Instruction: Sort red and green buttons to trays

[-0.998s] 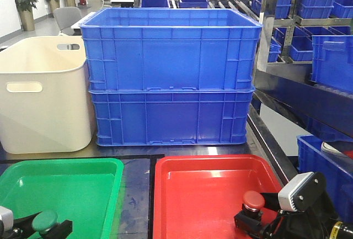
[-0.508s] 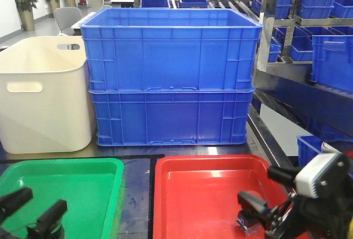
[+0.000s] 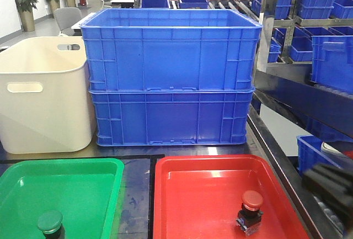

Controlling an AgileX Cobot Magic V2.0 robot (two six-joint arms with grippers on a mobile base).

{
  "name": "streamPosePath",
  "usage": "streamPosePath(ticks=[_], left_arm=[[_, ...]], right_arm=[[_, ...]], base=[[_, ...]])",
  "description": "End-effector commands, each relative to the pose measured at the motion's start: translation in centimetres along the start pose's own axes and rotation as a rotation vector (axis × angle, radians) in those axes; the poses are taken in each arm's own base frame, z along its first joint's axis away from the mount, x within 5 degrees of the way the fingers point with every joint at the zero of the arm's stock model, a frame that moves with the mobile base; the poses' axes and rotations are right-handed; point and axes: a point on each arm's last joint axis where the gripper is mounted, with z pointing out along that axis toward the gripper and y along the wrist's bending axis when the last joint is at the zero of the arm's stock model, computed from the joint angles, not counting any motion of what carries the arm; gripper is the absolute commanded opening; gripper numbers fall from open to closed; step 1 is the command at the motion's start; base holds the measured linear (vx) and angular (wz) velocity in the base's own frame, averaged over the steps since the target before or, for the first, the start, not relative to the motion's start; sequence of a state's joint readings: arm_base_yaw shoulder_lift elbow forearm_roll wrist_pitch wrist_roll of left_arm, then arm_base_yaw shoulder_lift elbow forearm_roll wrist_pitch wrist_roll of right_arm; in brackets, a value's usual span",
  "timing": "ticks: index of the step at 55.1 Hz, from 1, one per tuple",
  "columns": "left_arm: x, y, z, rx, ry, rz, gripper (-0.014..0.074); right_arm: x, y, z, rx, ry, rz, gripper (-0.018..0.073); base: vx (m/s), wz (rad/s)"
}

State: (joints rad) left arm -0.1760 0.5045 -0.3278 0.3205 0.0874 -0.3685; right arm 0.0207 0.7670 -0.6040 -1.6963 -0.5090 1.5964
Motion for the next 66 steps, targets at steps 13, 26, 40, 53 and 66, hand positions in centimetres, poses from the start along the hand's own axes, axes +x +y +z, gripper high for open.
streamPosePath(ticks=[13, 26, 40, 53, 66], left_arm=[[-0.7, 0.4, -3.9, -0.035, -0.053, -0.089, -0.0006], [-0.7, 0.4, -4.0, -0.034, -0.06, -0.089, -0.0006], [-0.1, 0.5, -3.9, -0.035, -0.047, -0.08, -0.0006], [6.0, 0.7, -5.2, -0.053, -0.148, 0.017, -0.0006], [9.1, 1.1, -4.4, -0.098, -0.073, 0.001, -0.0006]], right_arm=[[-0.1, 1.2, -2.1, -0.007, -0.029, 0.074, -0.0008], [-0.1, 1.2, -2.1, -0.009, -0.028, 0.072, -0.0008], [-0.1, 1.2, -2.1, -0.008, -0.028, 0.072, -0.0008], [-0.1, 1.2, -2.1, -0.008, -0.028, 0.072, -0.0008], [-0.1, 1.3, -2.1, -0.013, -0.028, 0.074, -0.0008]], base=[[0.0, 0.0], [0.0, 0.0], [0.0, 0.0], [0.0, 0.0], [0.0, 0.0]])
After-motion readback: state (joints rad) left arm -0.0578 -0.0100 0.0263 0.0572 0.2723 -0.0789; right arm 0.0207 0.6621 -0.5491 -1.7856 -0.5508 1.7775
